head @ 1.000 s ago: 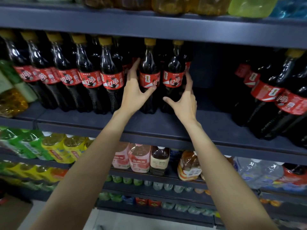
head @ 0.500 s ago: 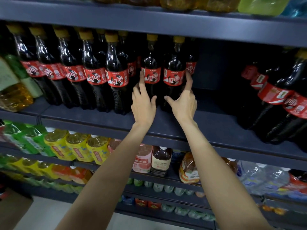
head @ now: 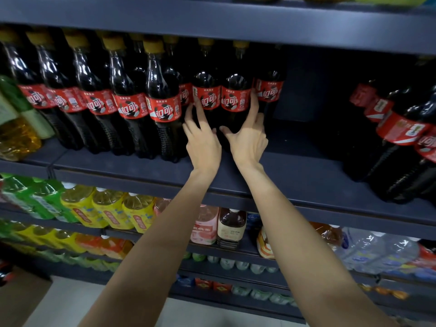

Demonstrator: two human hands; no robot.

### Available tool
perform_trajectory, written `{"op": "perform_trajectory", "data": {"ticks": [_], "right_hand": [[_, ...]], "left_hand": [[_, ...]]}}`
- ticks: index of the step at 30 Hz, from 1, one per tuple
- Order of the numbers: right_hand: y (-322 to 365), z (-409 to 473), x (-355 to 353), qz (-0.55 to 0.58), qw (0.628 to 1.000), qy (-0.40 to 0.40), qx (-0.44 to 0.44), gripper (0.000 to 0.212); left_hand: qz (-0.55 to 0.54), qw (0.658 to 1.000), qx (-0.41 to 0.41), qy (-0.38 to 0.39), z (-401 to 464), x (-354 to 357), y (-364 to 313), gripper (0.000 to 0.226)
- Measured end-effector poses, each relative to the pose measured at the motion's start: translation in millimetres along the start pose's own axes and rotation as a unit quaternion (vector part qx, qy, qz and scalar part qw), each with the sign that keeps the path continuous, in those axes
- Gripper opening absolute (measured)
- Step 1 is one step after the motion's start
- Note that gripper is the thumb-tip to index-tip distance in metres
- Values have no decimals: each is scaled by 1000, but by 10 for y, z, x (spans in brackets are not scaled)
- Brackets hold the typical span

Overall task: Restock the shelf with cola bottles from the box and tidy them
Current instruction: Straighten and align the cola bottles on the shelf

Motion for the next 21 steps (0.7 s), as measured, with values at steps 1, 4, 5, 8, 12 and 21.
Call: {"op": "perform_trajectory", "data": {"ticks": [1,4,5,8,12,21], "right_hand": [[5,-7,7,-3,1000,-1,-4,100],[-17,-27,57,7,1000,28,-6,100],[-32,-35,65,24,999,48,-5,100],[-110,-91,-9,68,991,115,-4,95],[-344,-210,-352,128,969,208,27,67],[-1286,-165,-2069,37,994,-45,92,26]], "left_hand": [[-3,1000,2,5,2,3,3,82],[-43,998,8,37,-21,-37,-48,81],[-60,997,2,54,-44,-71,-71,81],[-116,985,-47,115,-190,-194,-102,82],[-235,957,-17,167,-434,-394,-448,58],[-391,847,61,356,-890,211,-1815,27]]}}
Point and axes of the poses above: each hand's wrist, its own z-axis towards the middle knuckle, its own x-axis out of the palm, y = z × x, the point moved 10 cm from there along z, towards the middle knuckle, and after that the axes turned 9 degrees about -y, right-handed, at the moved point
